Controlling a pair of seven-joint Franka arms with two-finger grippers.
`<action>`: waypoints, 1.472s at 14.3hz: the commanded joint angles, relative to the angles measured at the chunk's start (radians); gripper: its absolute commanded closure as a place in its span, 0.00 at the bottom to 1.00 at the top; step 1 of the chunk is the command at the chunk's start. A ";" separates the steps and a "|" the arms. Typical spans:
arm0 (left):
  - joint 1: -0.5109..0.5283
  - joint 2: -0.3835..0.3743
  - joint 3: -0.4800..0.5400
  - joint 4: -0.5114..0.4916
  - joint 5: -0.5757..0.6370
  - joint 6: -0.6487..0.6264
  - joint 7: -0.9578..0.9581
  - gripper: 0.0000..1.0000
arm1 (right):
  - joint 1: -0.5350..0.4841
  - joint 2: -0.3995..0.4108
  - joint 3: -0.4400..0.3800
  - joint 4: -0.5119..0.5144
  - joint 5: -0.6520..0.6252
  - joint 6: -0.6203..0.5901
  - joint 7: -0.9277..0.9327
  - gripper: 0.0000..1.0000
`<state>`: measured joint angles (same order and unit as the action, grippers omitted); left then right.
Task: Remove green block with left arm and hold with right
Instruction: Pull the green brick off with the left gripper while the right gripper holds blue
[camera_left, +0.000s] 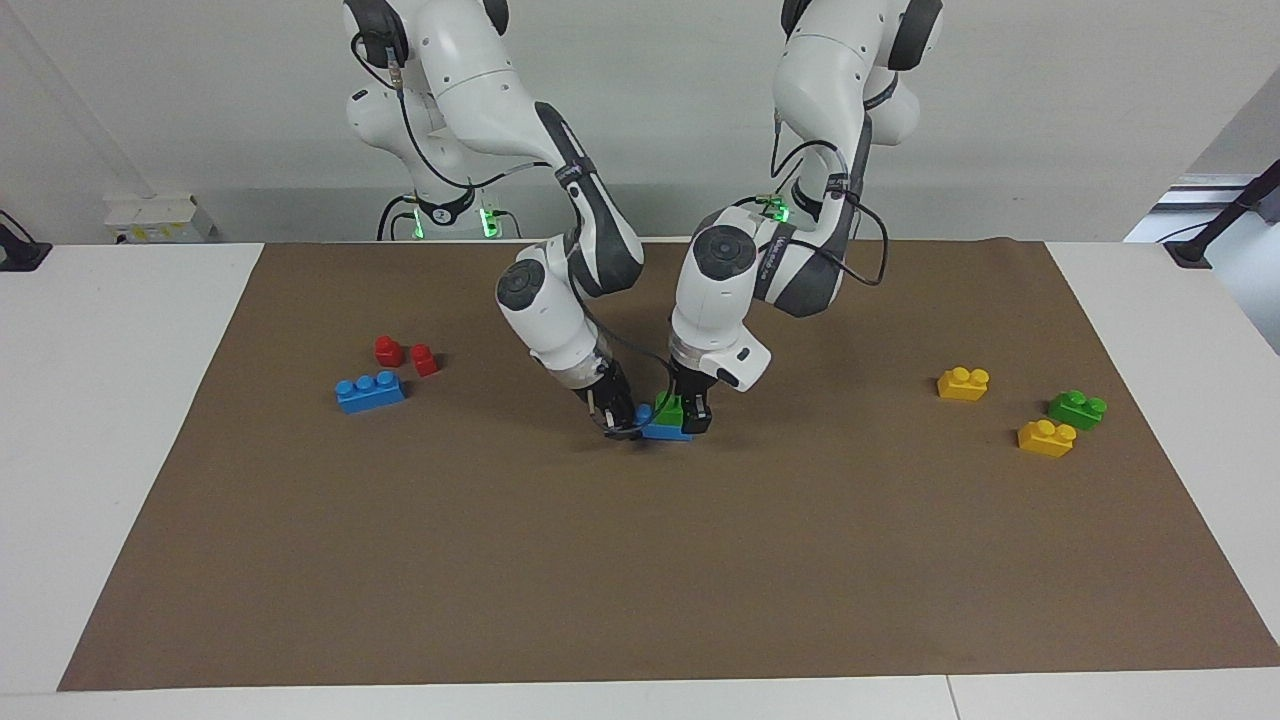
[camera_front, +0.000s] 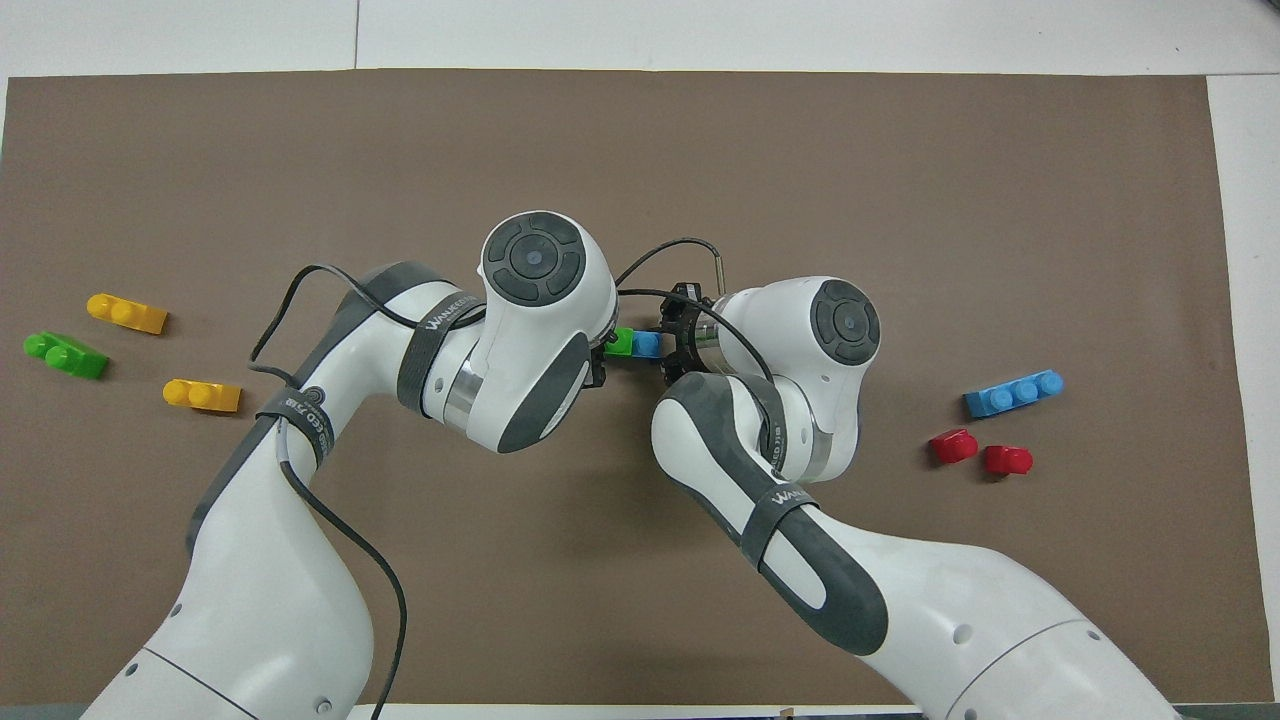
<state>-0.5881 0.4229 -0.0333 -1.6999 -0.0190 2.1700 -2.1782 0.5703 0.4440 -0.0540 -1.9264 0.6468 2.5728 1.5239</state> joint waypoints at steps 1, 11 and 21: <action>-0.022 -0.001 0.009 -0.015 0.031 0.037 -0.012 1.00 | -0.010 -0.001 0.002 -0.020 0.037 0.017 -0.059 1.00; 0.030 -0.090 0.007 -0.035 0.028 -0.030 -0.011 1.00 | -0.023 -0.005 0.002 -0.034 0.037 0.013 -0.105 1.00; 0.249 -0.250 0.006 -0.050 0.025 -0.199 0.282 1.00 | -0.026 -0.005 0.002 -0.034 0.037 0.012 -0.106 1.00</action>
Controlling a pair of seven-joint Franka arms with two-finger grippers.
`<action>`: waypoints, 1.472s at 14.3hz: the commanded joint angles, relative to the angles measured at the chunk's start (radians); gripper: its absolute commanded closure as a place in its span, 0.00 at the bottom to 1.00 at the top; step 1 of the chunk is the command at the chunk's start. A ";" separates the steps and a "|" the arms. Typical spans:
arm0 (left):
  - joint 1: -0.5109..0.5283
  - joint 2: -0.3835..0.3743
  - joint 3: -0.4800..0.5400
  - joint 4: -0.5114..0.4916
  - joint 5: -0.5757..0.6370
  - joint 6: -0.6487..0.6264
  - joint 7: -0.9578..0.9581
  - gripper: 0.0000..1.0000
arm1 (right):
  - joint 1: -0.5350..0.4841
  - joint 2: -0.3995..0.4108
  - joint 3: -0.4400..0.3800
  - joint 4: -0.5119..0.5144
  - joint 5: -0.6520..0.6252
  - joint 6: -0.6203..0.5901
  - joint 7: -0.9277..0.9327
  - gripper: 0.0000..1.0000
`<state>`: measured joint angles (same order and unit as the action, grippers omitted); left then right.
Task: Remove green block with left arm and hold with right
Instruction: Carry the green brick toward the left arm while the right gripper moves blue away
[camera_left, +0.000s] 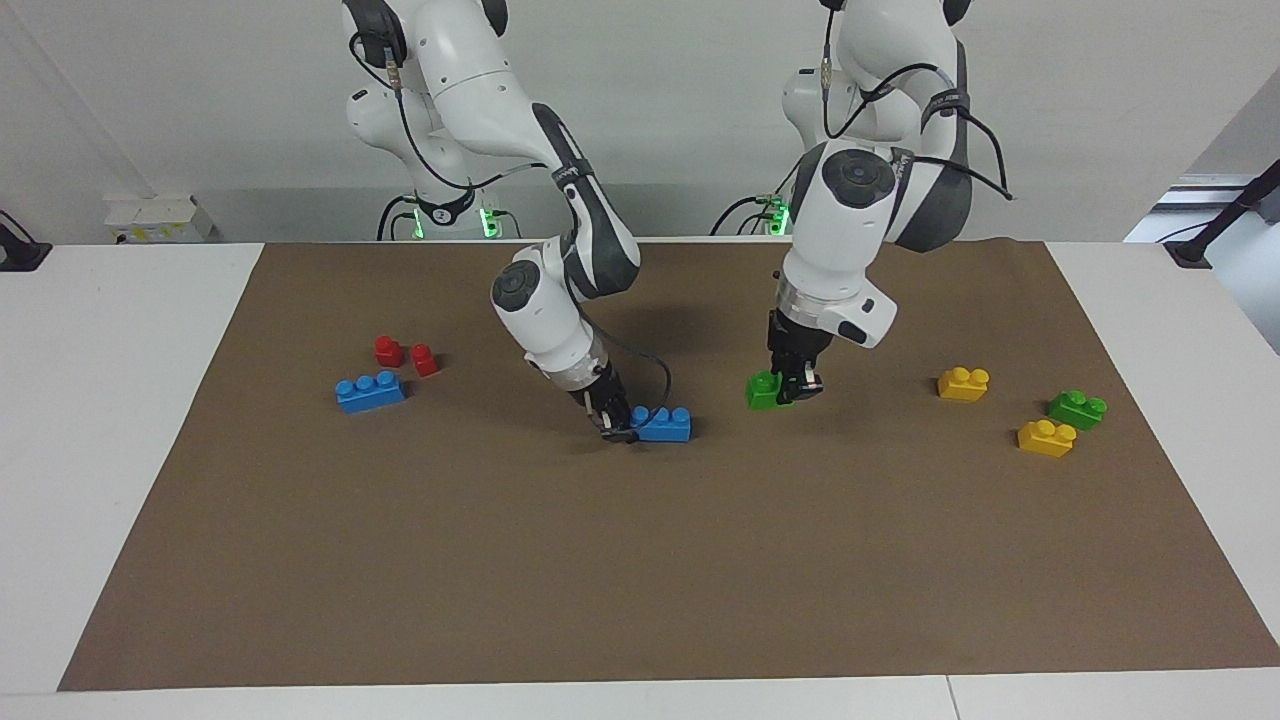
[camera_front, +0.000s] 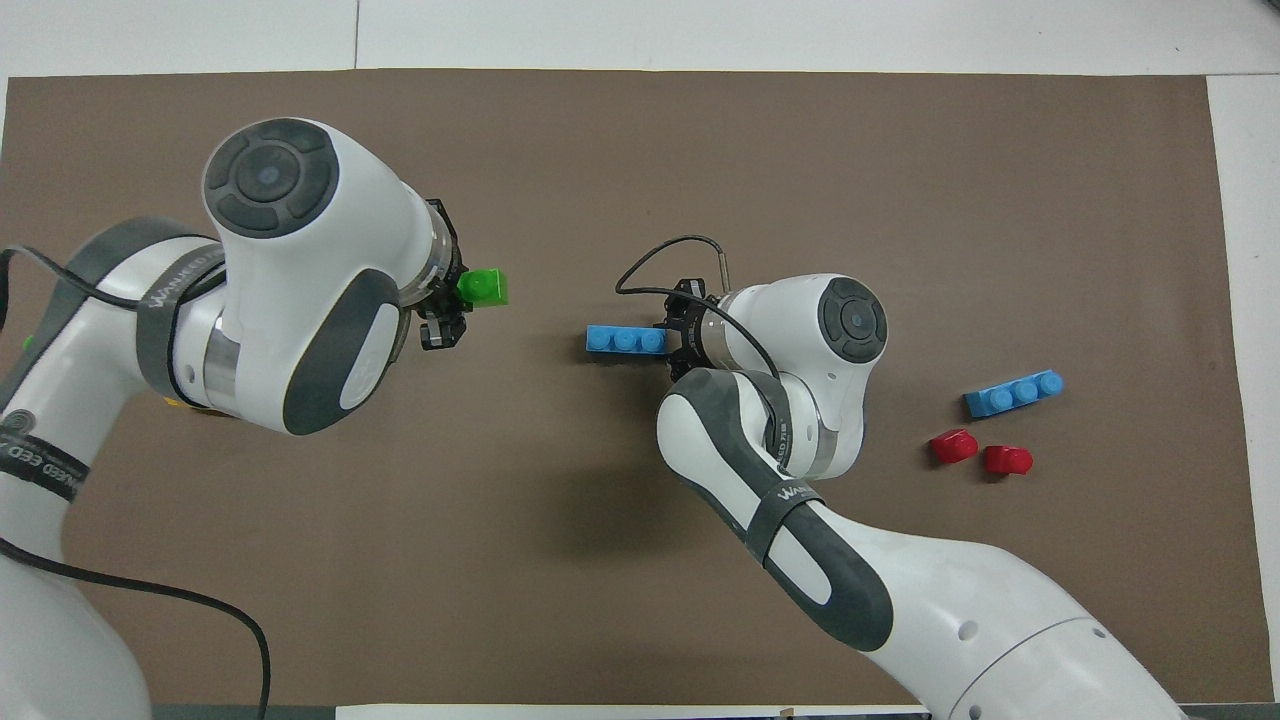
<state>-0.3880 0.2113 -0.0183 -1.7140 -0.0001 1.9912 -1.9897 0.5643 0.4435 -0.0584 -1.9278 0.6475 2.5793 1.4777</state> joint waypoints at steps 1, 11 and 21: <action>0.063 -0.038 -0.008 -0.038 0.005 -0.026 0.159 1.00 | -0.021 -0.005 0.006 -0.033 0.037 0.004 -0.060 1.00; 0.348 -0.096 -0.008 -0.212 0.003 0.036 0.905 1.00 | -0.159 -0.014 0.002 0.065 0.021 -0.204 -0.184 1.00; 0.483 0.032 -0.006 -0.233 0.003 0.256 1.184 1.00 | -0.549 -0.009 -0.006 0.153 -0.100 -0.492 -0.652 1.00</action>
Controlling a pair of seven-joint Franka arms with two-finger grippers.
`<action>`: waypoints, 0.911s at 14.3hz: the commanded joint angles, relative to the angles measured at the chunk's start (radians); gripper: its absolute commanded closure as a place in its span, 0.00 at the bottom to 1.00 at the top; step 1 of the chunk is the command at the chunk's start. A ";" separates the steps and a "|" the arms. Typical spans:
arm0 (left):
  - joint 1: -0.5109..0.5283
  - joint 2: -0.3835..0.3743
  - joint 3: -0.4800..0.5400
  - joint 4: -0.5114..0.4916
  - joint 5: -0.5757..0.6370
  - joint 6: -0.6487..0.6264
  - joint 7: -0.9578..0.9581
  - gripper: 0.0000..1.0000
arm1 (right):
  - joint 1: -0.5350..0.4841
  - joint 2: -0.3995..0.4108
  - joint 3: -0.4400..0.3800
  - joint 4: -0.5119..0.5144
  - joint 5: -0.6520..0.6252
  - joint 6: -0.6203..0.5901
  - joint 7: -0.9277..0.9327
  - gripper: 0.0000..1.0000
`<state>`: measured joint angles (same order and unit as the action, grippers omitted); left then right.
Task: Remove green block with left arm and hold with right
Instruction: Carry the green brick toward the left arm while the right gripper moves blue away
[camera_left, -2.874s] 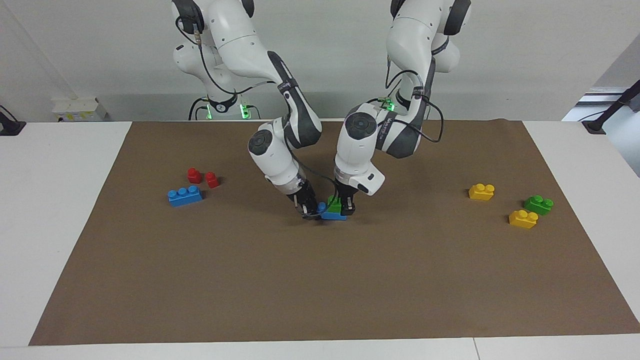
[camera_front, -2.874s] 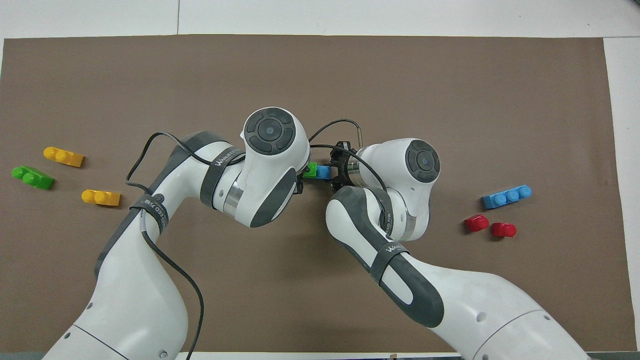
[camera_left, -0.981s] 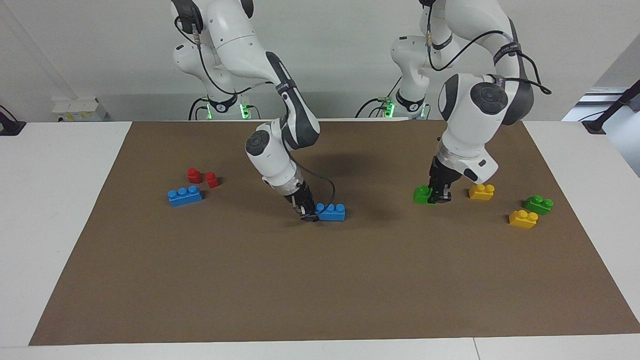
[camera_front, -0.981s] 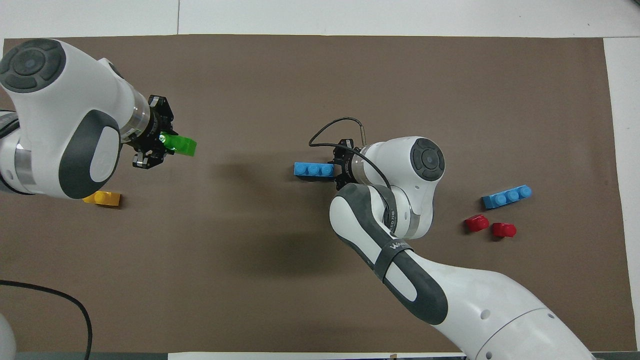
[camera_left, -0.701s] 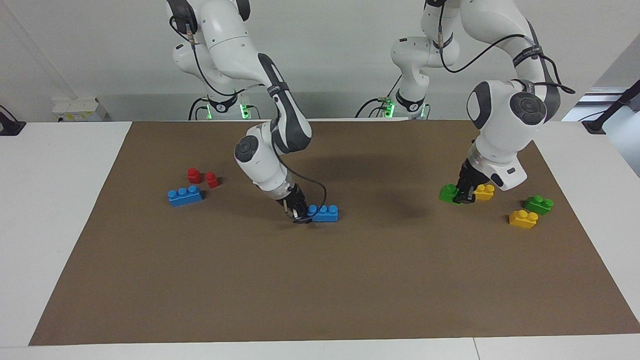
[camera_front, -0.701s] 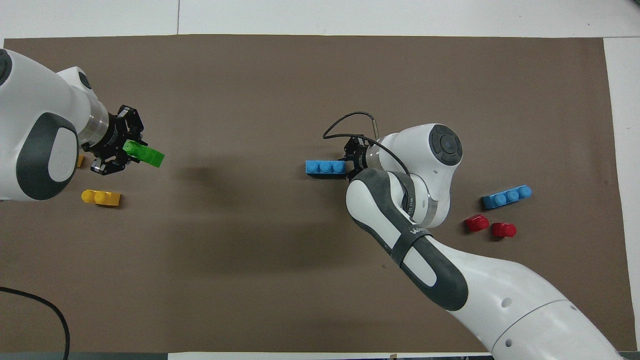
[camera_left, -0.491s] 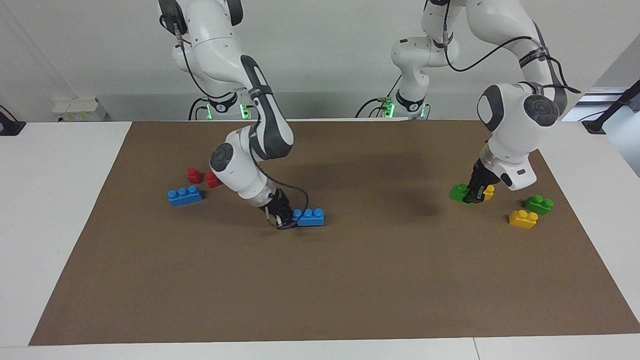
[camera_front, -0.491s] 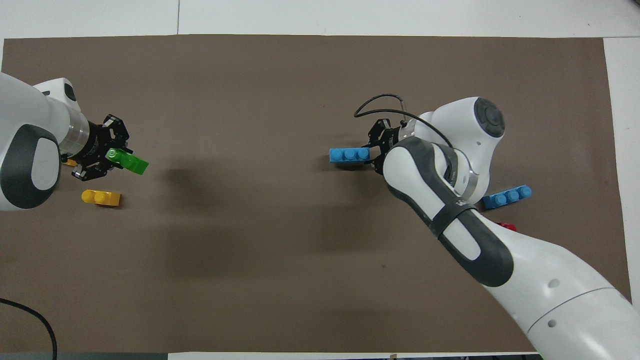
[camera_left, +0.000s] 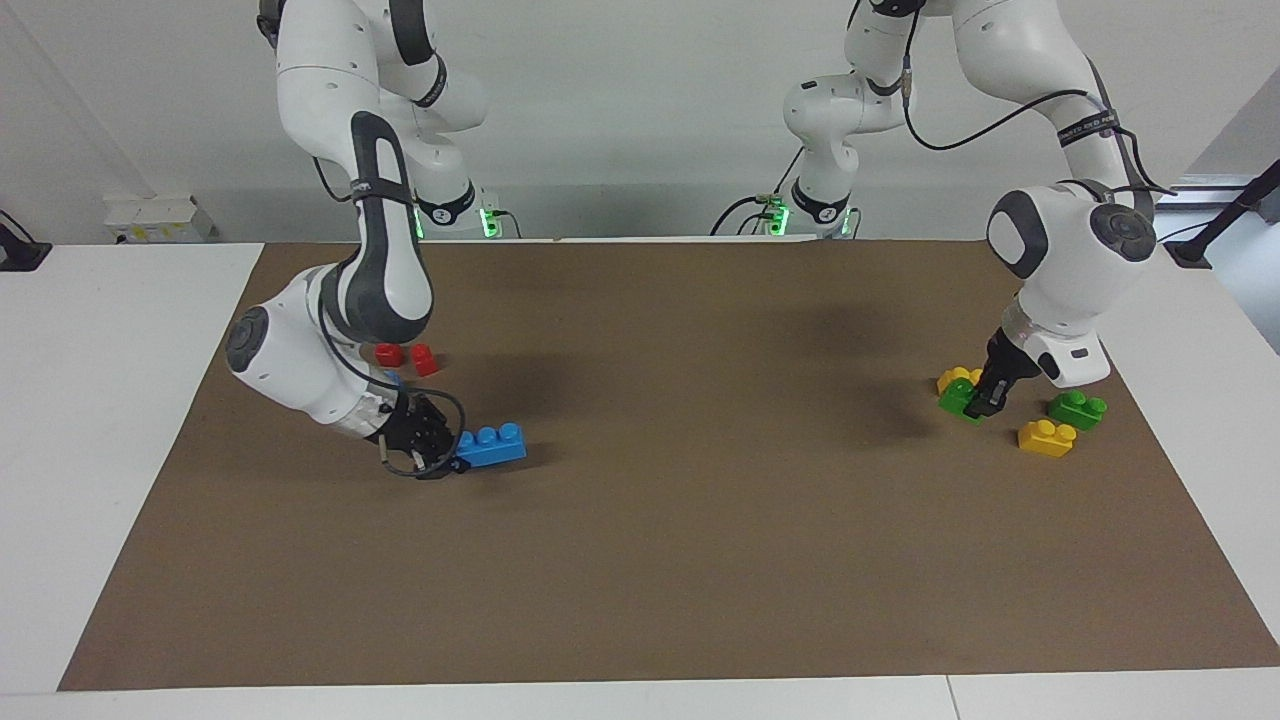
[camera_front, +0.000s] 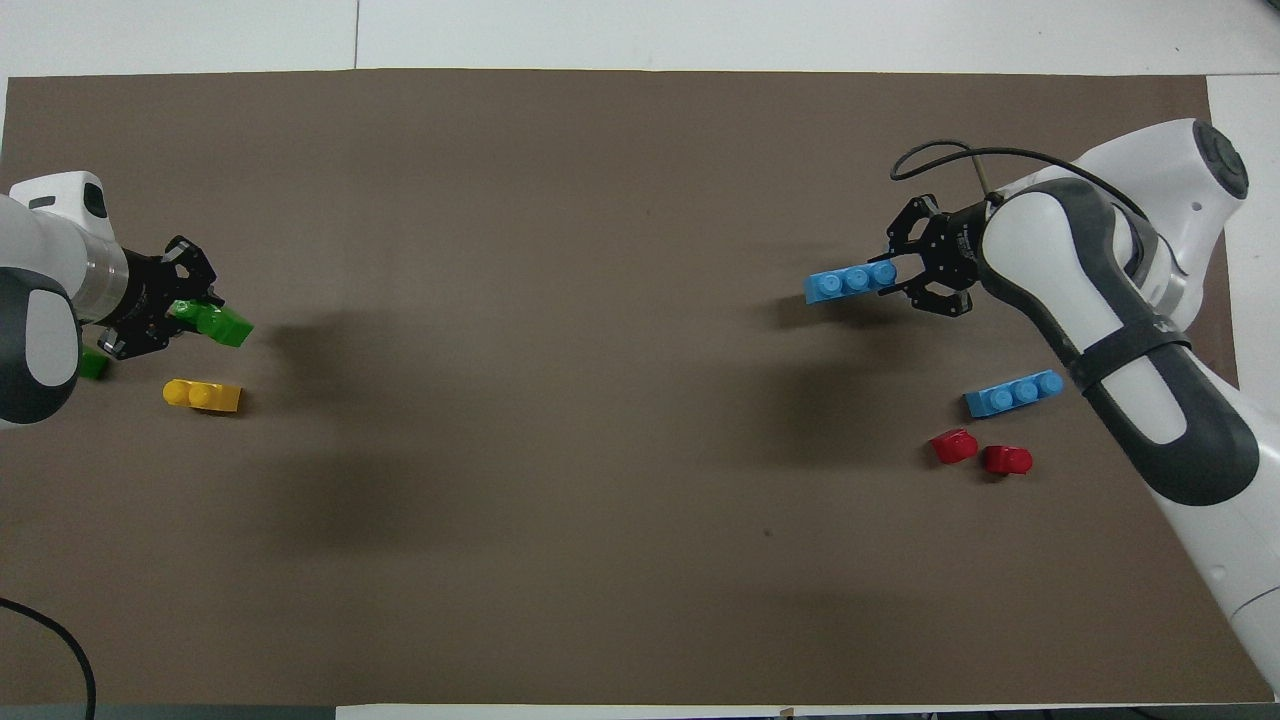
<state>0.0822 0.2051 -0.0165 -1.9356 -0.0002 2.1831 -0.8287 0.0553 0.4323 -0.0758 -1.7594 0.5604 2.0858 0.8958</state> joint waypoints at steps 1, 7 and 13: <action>0.010 0.062 -0.008 -0.008 0.003 0.089 0.023 1.00 | -0.051 0.005 0.011 -0.014 -0.014 0.007 -0.086 1.00; 0.013 0.163 -0.010 0.012 0.003 0.178 0.036 1.00 | -0.086 0.036 0.011 -0.044 -0.014 0.089 -0.139 1.00; 0.014 0.177 -0.010 0.010 0.005 0.187 0.130 0.10 | -0.094 0.062 0.011 -0.060 -0.008 0.126 -0.161 1.00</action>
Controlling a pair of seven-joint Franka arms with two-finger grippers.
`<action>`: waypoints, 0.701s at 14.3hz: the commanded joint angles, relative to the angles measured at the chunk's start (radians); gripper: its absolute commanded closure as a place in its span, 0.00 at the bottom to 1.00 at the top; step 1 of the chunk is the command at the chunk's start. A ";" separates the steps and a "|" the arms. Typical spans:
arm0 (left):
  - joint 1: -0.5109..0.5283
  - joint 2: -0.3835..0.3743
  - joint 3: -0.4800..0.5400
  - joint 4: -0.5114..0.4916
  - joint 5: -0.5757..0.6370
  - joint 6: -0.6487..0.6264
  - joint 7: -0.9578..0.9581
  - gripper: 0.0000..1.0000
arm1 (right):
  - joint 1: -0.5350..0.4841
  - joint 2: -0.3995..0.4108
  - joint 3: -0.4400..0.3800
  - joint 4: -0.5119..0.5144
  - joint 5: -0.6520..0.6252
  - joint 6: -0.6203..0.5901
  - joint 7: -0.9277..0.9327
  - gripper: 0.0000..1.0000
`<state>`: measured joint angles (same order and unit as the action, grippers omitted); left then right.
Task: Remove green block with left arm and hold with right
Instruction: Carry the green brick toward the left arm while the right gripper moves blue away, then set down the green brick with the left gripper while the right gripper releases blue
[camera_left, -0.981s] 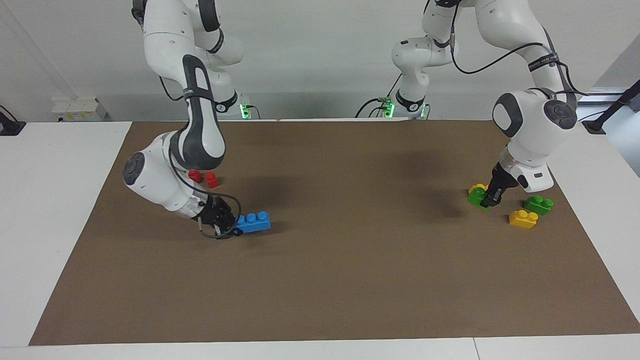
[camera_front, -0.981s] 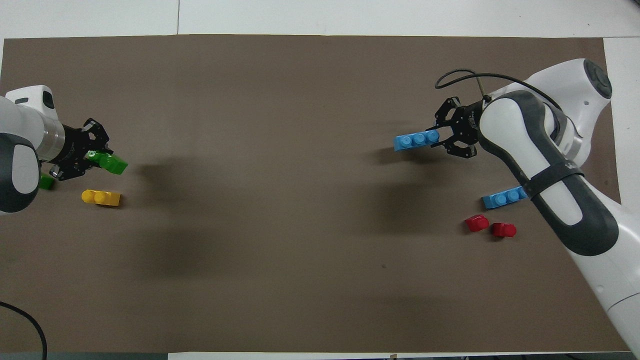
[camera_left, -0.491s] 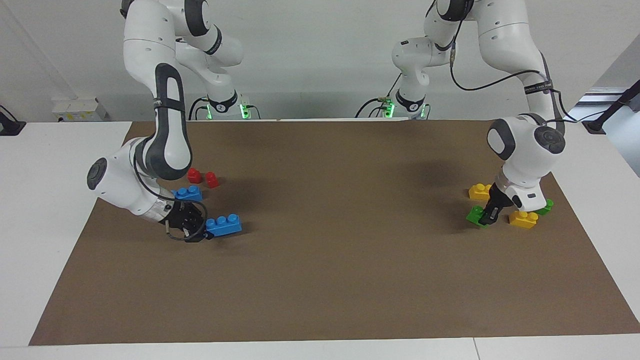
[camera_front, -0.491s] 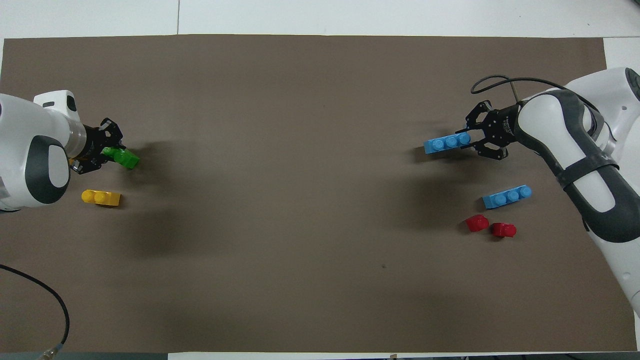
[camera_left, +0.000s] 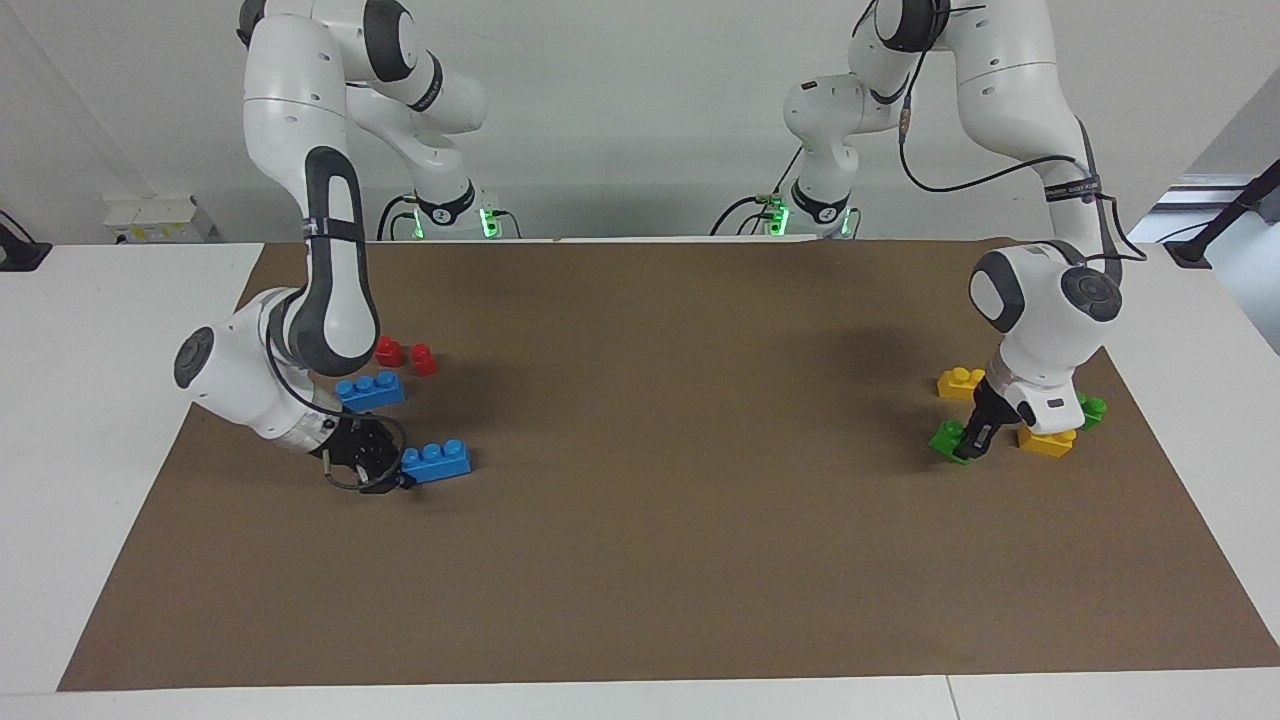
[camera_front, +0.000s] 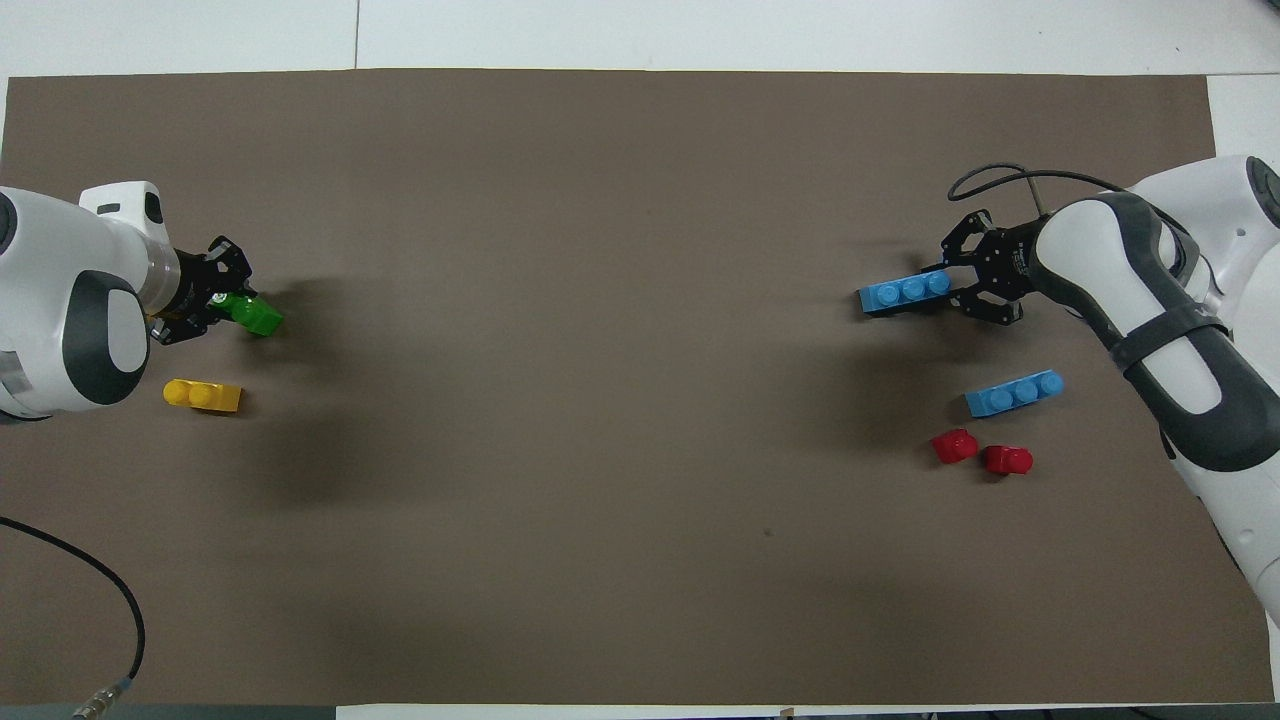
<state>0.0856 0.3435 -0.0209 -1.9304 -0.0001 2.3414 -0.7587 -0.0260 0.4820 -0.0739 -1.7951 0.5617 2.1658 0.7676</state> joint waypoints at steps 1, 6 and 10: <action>0.010 0.037 -0.005 0.005 0.005 0.026 0.067 0.00 | -0.009 0.012 0.011 -0.033 -0.010 0.064 -0.033 1.00; 0.011 -0.015 -0.004 0.021 0.008 -0.032 0.078 0.00 | -0.008 0.010 0.011 -0.049 -0.005 0.072 -0.031 1.00; 0.010 -0.089 -0.002 0.050 0.014 -0.152 0.205 0.00 | -0.008 0.009 0.009 -0.049 -0.003 0.072 -0.028 0.14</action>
<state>0.0858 0.3068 -0.0205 -1.8833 0.0002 2.2567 -0.6148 -0.0258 0.4762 -0.0709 -1.8088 0.5639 2.1878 0.7676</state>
